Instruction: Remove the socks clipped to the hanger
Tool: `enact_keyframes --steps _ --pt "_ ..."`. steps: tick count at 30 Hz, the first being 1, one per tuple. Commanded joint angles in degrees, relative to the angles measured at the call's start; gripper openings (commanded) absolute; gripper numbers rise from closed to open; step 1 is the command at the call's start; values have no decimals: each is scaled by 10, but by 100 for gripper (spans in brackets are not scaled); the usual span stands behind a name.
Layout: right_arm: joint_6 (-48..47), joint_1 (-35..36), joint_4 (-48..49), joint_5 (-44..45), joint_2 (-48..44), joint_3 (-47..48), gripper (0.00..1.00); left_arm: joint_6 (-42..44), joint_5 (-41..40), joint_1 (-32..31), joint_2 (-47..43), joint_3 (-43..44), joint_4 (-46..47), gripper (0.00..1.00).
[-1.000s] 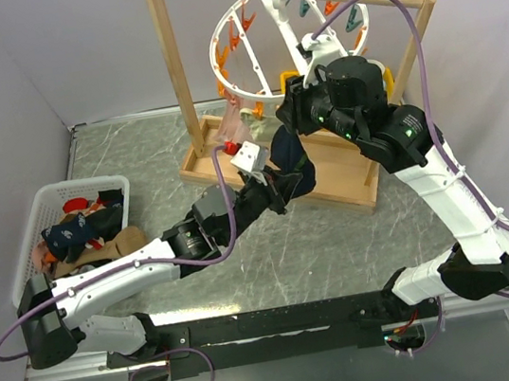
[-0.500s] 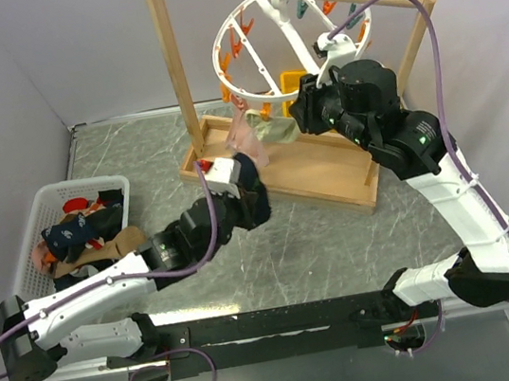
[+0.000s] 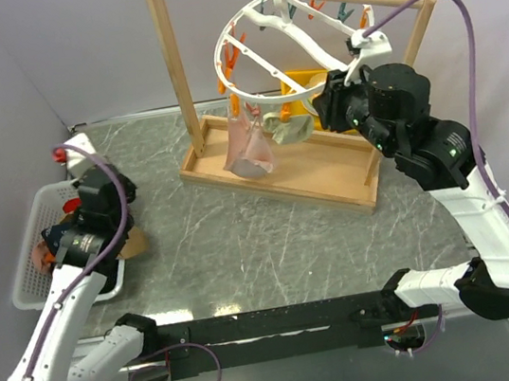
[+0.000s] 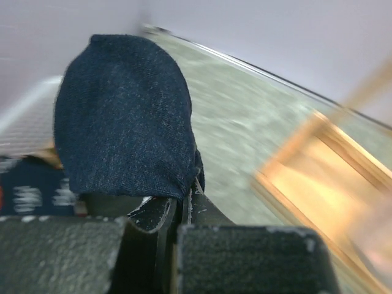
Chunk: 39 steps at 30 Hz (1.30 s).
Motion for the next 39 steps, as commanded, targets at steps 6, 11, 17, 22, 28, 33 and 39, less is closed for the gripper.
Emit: enact_keyframes --steps 6,11,17,22,28,33,39 --pt "9 -53 -29 6 -49 -42 39 -9 -78 169 28 29 -18 1" --pt "16 -88 -47 -17 -44 -41 39 -86 -109 258 61 36 -10 7" --pt "15 -107 -50 -24 -55 -41 41 -82 -91 265 33 11 39 99" --pt "16 -112 -46 -31 -62 -50 42 -30 232 266 -33 -24 105 99" --pt "22 -112 -39 -58 -66 -54 42 -153 598 260 -87 -120 272 99" --pt "30 -112 -39 -74 -66 -50 42 -178 598 159 -86 -131 324 99" --pt "37 -112 -37 -88 -65 -52 42 -170 585 28 -62 -122 359 98"
